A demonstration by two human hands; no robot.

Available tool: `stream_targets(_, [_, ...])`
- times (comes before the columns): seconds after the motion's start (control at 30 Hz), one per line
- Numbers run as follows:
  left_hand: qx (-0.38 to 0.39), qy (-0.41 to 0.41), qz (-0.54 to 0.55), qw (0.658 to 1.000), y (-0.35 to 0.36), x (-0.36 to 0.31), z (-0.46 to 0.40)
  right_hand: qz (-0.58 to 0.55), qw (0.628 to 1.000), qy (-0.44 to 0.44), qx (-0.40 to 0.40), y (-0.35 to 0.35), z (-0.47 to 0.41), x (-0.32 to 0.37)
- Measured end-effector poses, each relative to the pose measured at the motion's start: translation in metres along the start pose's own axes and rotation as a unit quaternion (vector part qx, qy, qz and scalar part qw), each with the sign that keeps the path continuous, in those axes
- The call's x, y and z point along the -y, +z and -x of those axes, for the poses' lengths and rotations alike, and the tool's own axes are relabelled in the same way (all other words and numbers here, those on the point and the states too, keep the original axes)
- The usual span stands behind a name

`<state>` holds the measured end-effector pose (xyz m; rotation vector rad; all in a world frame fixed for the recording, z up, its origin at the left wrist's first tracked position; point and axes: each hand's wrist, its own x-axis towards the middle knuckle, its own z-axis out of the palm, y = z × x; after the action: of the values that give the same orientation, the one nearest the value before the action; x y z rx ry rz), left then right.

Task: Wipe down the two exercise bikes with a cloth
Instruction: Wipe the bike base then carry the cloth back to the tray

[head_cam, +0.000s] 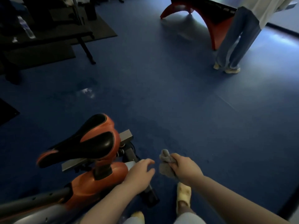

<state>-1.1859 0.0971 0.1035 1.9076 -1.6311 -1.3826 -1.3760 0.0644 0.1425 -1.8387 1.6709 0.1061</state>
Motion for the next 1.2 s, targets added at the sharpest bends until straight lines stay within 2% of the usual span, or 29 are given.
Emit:
stream_targets(0.1, [-0.021, -0.014, -0.004, 1.000, 0.002, -0.016, -0.041, -0.005, 1.000, -0.011, 0.009, -0.025, -0.040, -0.017])
stream_targets(0.33, [-0.087, -0.088, 0.064, 0.990, 0.021, -0.073, -0.135, 0.048, 0.996, -0.066, 0.032, -0.113, -0.136, -0.079])
stream_targets(0.53, [-0.132, -0.093, 0.108, 0.981, 0.028, -0.137, -0.200, 0.099, 0.990, -0.084, 0.057, -0.181, -0.207, -0.113])
stream_targets(0.63, [-0.149, -0.101, 0.117, 0.977, 0.015, -0.148, -0.215, 0.108, 0.987, -0.093, 0.072, -0.194, -0.240, -0.109])
stream_targets(0.83, [-0.216, -0.165, 0.134, 0.953, -0.030, -0.128, -0.247, 0.126, 0.971, -0.172, 0.110, -0.199, -0.311, -0.056])
stream_targets(1.2, [-0.337, -0.235, 0.221, 0.885, -0.159, -0.070, -0.298, 0.157, 0.926, -0.303, 0.160, -0.199, -0.444, 0.118])
